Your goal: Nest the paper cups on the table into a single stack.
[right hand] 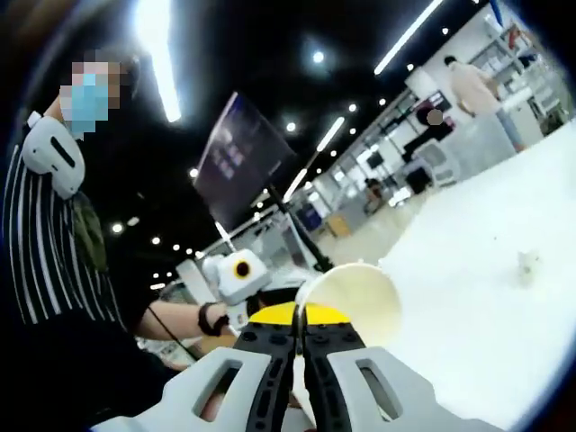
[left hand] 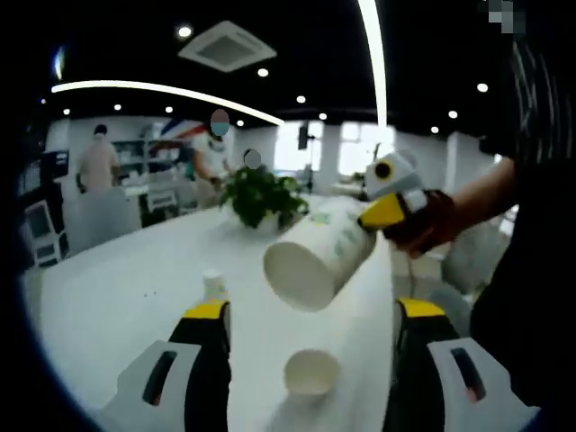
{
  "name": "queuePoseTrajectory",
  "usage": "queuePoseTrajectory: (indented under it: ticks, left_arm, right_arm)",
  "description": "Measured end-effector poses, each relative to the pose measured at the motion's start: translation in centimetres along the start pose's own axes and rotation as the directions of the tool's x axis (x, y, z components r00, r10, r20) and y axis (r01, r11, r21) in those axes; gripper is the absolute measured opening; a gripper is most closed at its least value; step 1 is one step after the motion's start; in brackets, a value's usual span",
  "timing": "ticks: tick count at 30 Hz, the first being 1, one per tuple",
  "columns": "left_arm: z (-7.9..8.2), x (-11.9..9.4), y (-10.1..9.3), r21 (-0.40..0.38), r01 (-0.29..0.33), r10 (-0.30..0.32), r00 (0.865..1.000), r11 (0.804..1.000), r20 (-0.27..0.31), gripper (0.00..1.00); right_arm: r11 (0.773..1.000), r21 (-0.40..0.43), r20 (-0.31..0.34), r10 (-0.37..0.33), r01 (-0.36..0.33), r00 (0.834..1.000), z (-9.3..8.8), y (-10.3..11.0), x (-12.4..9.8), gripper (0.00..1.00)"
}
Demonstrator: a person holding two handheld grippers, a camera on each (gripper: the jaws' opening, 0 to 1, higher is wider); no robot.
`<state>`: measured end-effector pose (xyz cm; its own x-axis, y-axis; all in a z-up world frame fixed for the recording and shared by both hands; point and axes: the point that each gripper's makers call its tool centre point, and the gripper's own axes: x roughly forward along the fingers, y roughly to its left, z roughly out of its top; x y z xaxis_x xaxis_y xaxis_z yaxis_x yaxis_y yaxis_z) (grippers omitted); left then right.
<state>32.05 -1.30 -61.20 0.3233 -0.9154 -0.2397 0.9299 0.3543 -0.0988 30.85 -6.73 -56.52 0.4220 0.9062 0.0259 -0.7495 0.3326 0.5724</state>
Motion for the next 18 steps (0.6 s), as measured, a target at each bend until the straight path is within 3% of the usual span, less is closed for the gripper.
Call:
queuePoseTrajectory:
  ticks: [10,18]
  left_arm:
    - [-1.0,-0.4,1.1,-0.003,-0.065,0.065,0.998,0.998,-0.008,0.87]
    - [-2.4,-0.6,2.2,-0.004,-0.126,0.126,0.991,0.992,-0.035,0.99]
  right_arm:
    - [0.998,-0.050,-0.032,-0.049,0.047,0.998,0.5,-1.0,-0.6,0.00]
    - [0.986,-0.150,-0.139,-0.096,0.075,0.986,-0.6,-1.5,-0.9,0.00]
